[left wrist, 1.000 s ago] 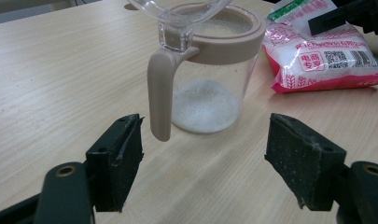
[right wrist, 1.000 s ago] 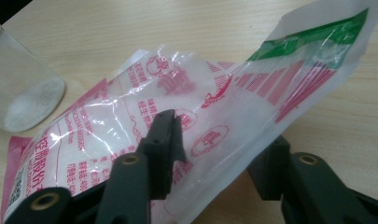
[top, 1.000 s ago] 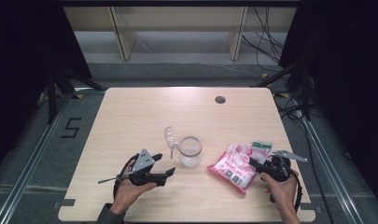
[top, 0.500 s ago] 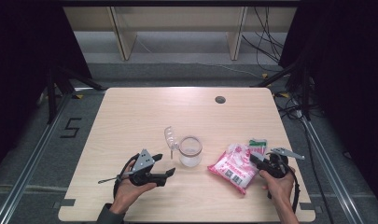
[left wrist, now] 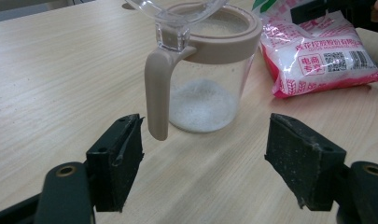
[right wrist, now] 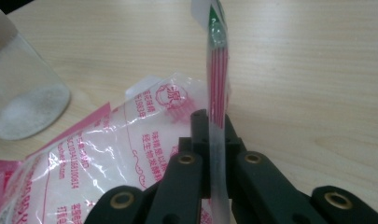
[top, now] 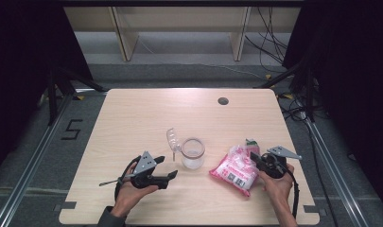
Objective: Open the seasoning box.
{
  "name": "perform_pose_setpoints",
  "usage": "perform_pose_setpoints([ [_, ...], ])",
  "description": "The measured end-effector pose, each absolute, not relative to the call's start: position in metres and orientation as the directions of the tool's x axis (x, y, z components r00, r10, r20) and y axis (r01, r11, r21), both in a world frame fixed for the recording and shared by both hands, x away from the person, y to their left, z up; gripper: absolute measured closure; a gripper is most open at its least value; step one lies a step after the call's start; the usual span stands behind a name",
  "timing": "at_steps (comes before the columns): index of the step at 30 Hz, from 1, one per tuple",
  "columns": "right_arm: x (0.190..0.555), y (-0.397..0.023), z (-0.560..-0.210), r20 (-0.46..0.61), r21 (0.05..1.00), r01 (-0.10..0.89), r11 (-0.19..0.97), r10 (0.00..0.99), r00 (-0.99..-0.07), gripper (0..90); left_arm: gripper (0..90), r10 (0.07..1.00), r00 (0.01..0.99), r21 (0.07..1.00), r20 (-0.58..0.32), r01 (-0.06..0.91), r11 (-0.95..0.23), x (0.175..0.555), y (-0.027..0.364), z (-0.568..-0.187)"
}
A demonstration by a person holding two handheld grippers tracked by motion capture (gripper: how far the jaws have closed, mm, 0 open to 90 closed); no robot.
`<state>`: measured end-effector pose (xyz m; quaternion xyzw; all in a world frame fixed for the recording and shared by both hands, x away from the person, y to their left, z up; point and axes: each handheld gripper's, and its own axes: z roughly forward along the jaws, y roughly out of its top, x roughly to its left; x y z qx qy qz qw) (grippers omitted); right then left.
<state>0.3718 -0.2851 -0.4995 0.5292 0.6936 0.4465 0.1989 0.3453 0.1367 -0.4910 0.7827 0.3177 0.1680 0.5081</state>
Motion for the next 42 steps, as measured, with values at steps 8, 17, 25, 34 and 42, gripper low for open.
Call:
perform_pose_setpoints([
  [8,0.366,-0.278,-0.475,0.150,0.884,0.462,0.071,0.892,-0.425,90.0,27.1,0.670,0.741,0.895,-0.053,0.333,-0.297,0.343,0.135,-0.490],
  [17,0.358,-0.272,-0.456,0.197,0.915,0.403,0.007,0.865,-0.462,90.0,27.9,0.673,0.736,0.894,-0.072,0.347,-0.285,0.338,0.132,-0.489],
  [25,0.355,-0.274,-0.443,0.167,0.933,0.360,0.023,0.858,-0.486,90.0,28.1,0.656,0.752,0.886,-0.066,0.346,-0.308,0.330,0.123,-0.491],
  [34,0.350,-0.272,-0.425,0.188,0.940,0.341,-0.010,0.849,-0.494,90.0,28.2,0.654,0.754,0.891,-0.068,0.340,-0.300,0.326,0.122,-0.488],
  [42,0.349,-0.272,-0.418,0.168,0.945,0.326,0.013,0.838,-0.519,90.0,28.9,0.624,0.780,0.888,-0.057,0.325,-0.325,0.321,0.114,-0.484],
])
